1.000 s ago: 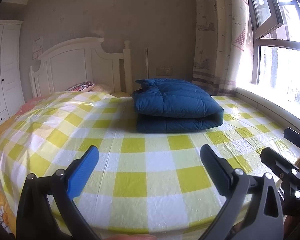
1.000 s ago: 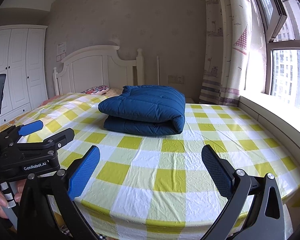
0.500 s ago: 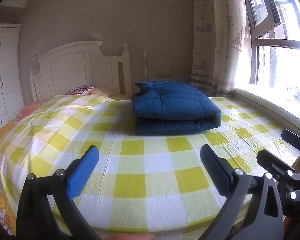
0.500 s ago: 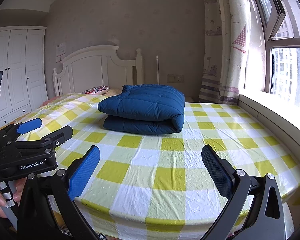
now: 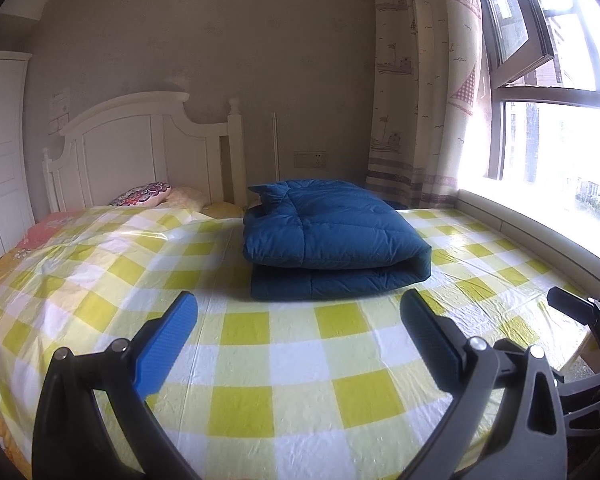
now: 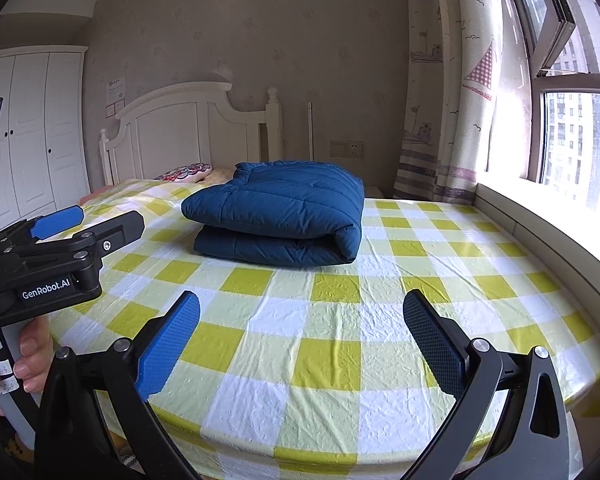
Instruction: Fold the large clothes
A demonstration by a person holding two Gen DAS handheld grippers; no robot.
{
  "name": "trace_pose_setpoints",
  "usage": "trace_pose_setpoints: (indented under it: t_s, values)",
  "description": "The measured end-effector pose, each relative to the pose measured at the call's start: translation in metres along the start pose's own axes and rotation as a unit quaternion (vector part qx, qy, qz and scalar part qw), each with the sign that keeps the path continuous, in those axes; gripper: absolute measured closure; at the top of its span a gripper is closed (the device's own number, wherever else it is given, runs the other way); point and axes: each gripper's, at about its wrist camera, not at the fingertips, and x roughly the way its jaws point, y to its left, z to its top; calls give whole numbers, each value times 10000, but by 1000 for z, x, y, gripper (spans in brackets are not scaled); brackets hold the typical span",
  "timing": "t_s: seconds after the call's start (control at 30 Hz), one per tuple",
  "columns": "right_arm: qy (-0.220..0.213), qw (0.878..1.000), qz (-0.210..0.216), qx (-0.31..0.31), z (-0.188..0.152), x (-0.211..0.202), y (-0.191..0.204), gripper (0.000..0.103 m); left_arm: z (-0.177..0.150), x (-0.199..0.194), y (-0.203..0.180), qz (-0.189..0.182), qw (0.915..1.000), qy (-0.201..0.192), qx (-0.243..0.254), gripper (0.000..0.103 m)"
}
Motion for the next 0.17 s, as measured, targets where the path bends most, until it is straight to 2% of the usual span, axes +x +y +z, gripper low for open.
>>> trace_pose_setpoints:
  t_s: [0.07, 0.17]
  values:
    - [93, 9999, -64, 17, 5, 8, -10, 5, 8, 23, 13, -177, 9990, 400, 40, 2]
    - [240, 9993, -272, 7, 22, 21, -42, 5, 22, 58, 57, 157, 9975, 691, -54, 2]
